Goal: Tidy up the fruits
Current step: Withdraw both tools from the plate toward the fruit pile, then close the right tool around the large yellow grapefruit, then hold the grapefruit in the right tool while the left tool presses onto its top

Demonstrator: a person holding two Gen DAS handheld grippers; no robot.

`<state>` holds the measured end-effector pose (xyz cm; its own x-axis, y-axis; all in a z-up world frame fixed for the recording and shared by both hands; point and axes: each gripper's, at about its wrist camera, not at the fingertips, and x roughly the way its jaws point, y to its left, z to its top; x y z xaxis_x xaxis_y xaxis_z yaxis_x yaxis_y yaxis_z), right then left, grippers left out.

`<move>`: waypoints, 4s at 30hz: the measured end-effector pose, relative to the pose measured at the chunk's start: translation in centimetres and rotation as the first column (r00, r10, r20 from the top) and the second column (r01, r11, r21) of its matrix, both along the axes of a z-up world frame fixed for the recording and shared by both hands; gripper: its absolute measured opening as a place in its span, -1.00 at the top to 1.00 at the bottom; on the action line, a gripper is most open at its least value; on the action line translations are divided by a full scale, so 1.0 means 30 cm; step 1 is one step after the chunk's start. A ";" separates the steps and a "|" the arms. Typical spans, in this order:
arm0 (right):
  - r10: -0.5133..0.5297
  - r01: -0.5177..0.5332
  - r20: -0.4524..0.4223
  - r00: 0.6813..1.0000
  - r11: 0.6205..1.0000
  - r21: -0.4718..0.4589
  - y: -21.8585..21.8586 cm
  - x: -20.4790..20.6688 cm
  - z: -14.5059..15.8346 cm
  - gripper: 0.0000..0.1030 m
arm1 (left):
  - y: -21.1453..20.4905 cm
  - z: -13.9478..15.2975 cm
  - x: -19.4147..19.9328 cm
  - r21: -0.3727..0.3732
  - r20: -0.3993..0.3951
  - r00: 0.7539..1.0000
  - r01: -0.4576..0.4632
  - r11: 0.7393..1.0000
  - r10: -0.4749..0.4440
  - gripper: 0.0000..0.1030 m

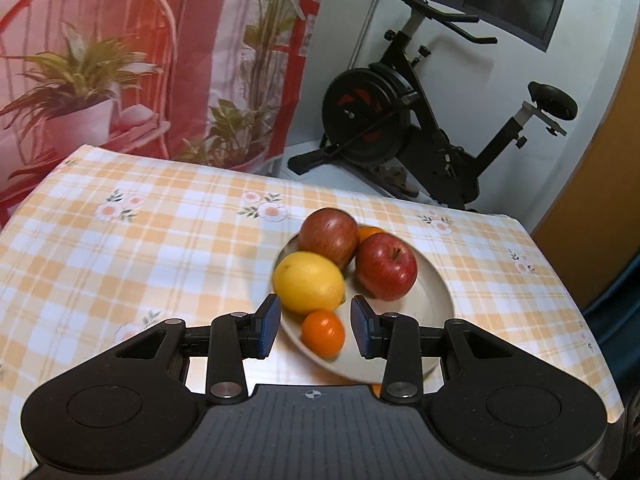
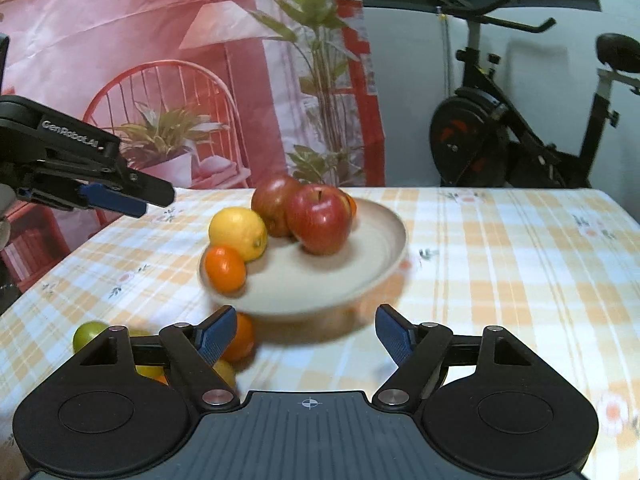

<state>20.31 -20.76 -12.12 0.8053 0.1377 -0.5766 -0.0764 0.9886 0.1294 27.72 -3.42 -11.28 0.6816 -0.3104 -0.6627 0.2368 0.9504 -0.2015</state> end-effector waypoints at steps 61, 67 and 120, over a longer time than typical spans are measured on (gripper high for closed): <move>0.171 -0.177 -0.111 0.979 0.983 -0.045 0.194 -0.227 0.080 -0.42 | 0.156 -0.060 -0.396 0.113 0.065 0.992 -0.116 0.987 0.109 -0.31; 0.223 -0.230 -0.111 0.968 0.971 -0.056 0.230 -0.225 0.082 -0.26 | 0.160 -0.068 -0.390 0.116 0.051 0.992 -0.121 0.986 0.116 -0.31; 0.290 -0.308 -0.141 0.947 0.943 -0.126 0.235 -0.278 0.058 -0.14 | -0.015 -0.188 -0.315 -0.198 -0.148 0.959 0.210 0.957 -0.241 -0.02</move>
<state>11.96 -13.72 -10.39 0.6646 0.2700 -0.6967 -0.3642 0.9312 0.0135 18.27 -3.85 -16.92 0.4626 -0.5670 -0.6815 0.3886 0.8207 -0.4190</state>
